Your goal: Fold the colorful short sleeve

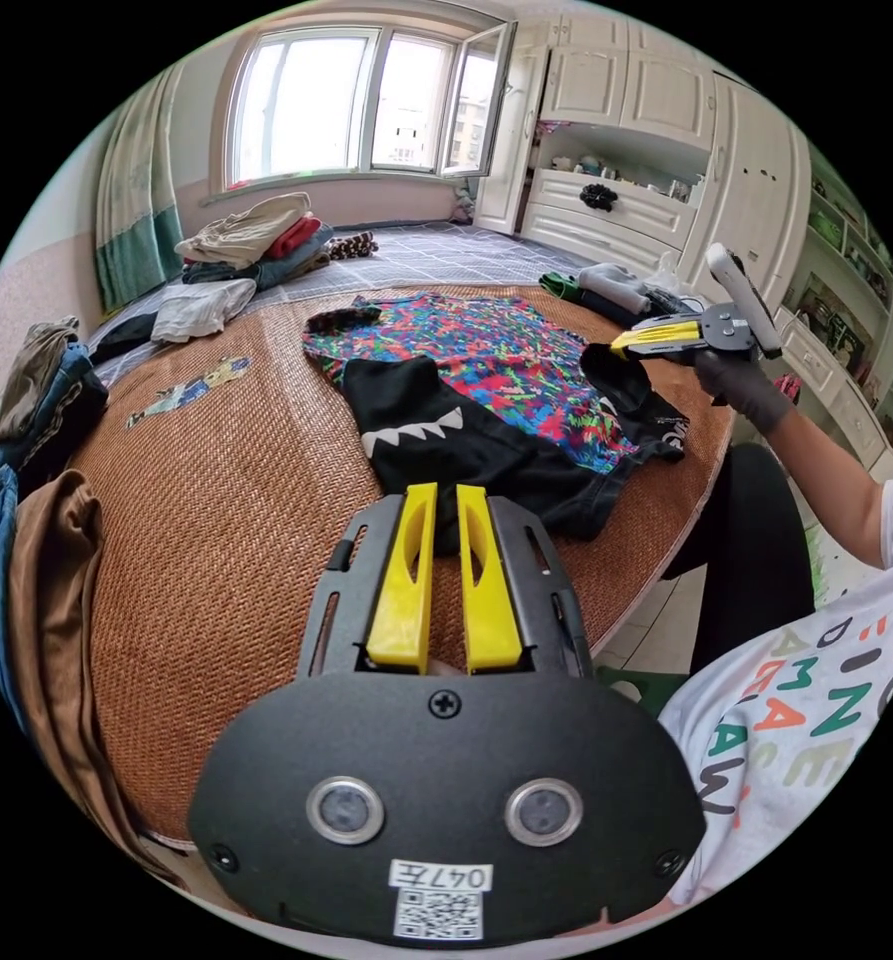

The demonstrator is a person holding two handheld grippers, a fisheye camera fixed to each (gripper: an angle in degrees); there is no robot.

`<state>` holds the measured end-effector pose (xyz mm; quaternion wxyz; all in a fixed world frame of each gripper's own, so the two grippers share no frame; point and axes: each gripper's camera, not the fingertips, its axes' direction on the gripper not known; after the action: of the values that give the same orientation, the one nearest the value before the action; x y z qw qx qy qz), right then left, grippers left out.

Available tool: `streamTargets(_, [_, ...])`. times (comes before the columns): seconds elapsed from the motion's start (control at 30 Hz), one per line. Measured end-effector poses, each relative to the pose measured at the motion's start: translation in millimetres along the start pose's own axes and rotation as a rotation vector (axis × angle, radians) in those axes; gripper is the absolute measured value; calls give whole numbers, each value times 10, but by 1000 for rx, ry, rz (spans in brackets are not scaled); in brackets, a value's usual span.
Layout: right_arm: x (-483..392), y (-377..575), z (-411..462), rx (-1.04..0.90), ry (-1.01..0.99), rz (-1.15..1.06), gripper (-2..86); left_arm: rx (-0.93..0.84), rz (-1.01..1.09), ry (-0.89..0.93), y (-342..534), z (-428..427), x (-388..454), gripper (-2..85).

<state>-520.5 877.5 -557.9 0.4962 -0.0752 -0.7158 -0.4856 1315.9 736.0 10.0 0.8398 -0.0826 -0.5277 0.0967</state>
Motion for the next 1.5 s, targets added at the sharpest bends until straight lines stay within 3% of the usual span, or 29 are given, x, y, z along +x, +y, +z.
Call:
streamTargets(0.17, [788, -298, 469, 66, -373, 278, 22, -1, -4, 8, 13, -33, -71, 42])
streamTargets(0.3, [1140, -298, 825, 42, -631, 362, 37, 0, 4, -2, 18, -63, -84, 42])
streamTargets(0.43, [1196, -117, 336, 146, -495, 248, 3, 2, 7, -3, 18, -85, -106, 41])
streamTargets(0.53, [956, -16, 151, 76, -490, 32, 2, 1, 4, 4, 0, -99, -140, 41])
streamTargets(0.73, [663, 408, 239, -129, -209, -164, 3, 2, -2, 27, -47, -132, -194, 42])
streamTargets(0.83, [807, 460, 72, -95, -209, -148, 4, -20, 62, 26, -102, -231, -148, 50])
streamTargets(1.0, [902, 511, -328, 74, -272, -216, 8, 15, 344, -146, -140, -671, 193, 70])
streamTargets(1.1, [947, 370, -420, 149, -303, -226, 7, 9, 360, -131, -316, -729, 118, 71])
streamTargets(1.3, [801, -844, -414, 228, -299, -277, -4, -127, 289, -52, -940, -288, -120, 61])
streamTargets(1.5, [760, -2496, 186, 223, -343, -272, 12, -145, 253, -12, -918, 60, -272, 57])
